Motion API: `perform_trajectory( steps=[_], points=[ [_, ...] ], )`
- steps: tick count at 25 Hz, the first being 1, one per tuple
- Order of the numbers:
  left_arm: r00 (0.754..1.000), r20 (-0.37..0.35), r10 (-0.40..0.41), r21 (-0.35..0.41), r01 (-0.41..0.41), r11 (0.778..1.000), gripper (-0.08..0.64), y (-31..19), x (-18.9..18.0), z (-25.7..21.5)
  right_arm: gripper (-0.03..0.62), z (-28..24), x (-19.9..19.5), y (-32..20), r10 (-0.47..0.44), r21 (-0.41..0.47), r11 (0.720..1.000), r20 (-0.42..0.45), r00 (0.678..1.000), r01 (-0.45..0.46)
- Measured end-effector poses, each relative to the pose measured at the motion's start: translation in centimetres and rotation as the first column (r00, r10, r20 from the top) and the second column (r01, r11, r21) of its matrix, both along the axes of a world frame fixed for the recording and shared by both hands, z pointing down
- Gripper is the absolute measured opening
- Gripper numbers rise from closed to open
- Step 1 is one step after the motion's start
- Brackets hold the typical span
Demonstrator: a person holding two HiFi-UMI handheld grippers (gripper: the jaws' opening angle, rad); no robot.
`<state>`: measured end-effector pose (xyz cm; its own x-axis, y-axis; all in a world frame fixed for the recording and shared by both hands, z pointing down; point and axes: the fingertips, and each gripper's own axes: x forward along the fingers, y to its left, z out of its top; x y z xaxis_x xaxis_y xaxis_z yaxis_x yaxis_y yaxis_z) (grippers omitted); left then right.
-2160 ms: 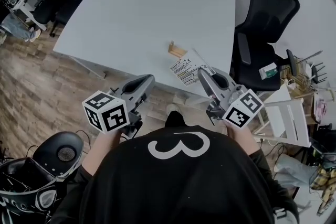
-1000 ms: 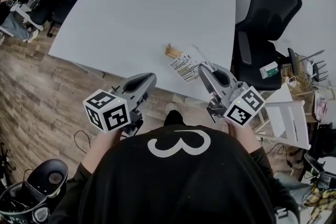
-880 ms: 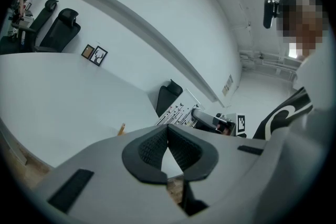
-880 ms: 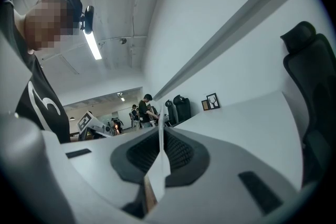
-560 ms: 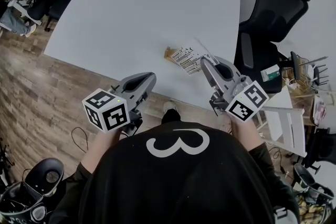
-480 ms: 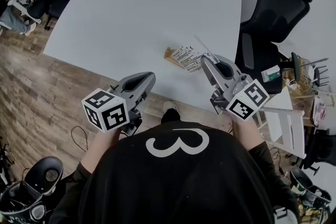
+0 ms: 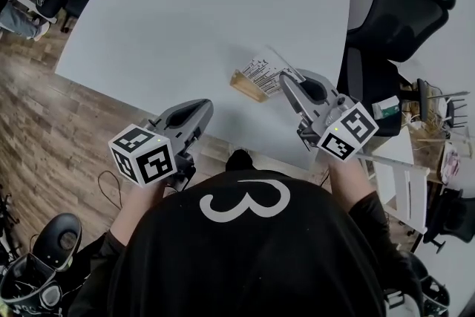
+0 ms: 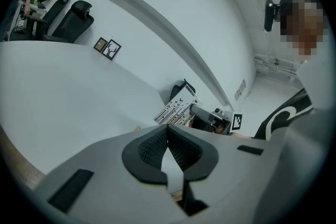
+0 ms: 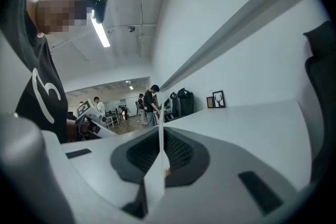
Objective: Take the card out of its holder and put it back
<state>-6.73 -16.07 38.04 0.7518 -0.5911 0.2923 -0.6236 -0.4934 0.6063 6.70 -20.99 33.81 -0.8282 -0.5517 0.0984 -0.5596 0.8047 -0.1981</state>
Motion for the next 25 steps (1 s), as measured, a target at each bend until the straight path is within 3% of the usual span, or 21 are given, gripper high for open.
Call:
perform_trajectory(
  steps=[9,25],
  points=[
    [0.999,0.024,-0.031,-0.05,0.032,0.998,0.013,-1.4,-0.9,1.8,0.023,1.8,-1.3,-1.1,-0.152,0.028,0.988,-0.059,0.987,0.154],
    [0.999,0.036,-0.037,-0.082,0.04,0.996,0.013,-2.3,-0.2,3.1,0.023,4.4,-1.2,-1.6,-0.202,-0.02,0.979,-0.1,0.974,0.201]
  ],
)
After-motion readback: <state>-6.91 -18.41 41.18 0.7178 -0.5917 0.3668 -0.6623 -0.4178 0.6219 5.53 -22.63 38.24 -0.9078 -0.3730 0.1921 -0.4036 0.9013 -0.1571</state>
